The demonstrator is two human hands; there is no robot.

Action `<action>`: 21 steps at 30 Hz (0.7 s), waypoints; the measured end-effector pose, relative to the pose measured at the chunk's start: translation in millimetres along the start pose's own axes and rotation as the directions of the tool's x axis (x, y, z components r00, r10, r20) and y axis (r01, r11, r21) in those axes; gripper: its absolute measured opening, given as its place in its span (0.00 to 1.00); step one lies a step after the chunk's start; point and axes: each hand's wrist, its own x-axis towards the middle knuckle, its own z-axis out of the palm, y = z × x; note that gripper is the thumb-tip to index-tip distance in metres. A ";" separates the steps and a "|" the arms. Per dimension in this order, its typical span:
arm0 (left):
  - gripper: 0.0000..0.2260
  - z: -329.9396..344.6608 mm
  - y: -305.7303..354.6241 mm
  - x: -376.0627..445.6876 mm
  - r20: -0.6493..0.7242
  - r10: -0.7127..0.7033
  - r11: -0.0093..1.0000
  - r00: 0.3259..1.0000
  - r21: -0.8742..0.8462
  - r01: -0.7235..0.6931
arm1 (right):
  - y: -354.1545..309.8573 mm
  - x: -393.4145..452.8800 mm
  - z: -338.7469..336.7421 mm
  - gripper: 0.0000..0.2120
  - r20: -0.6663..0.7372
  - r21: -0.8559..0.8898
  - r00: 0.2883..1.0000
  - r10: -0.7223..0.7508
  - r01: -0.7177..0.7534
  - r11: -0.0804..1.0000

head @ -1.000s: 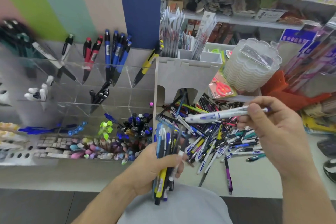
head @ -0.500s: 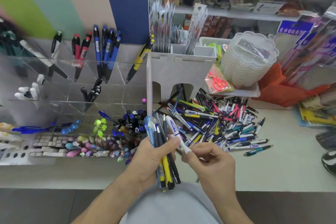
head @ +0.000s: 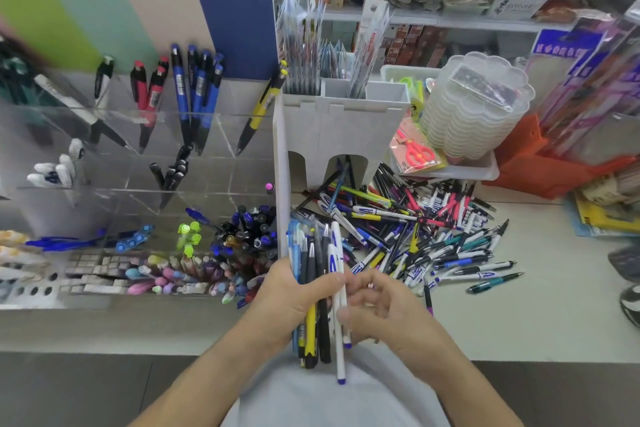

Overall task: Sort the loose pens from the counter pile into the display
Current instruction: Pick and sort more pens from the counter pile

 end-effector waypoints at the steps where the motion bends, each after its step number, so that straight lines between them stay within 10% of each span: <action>1: 0.16 0.7 0.4 -1.3 0.054 -0.010 1.000 0.998 0.018 0.009 | -5.3 1.6 -4.6 0.22 0.020 -0.040 1.000 0.005 -0.004 0.999; 8: 0.06 7.4 5.7 -8.3 0.367 0.010 0.986 0.930 0.149 -0.069 | -22.9 15.0 -8.5 0.16 -0.073 -0.196 0.969 -0.235 0.217 0.956; 21: 0.10 -0.1 -7.7 -3.3 0.297 -0.042 0.996 0.954 0.089 0.016 | -12.7 1.2 -20.1 0.05 0.018 -0.313 0.986 -0.166 0.164 0.936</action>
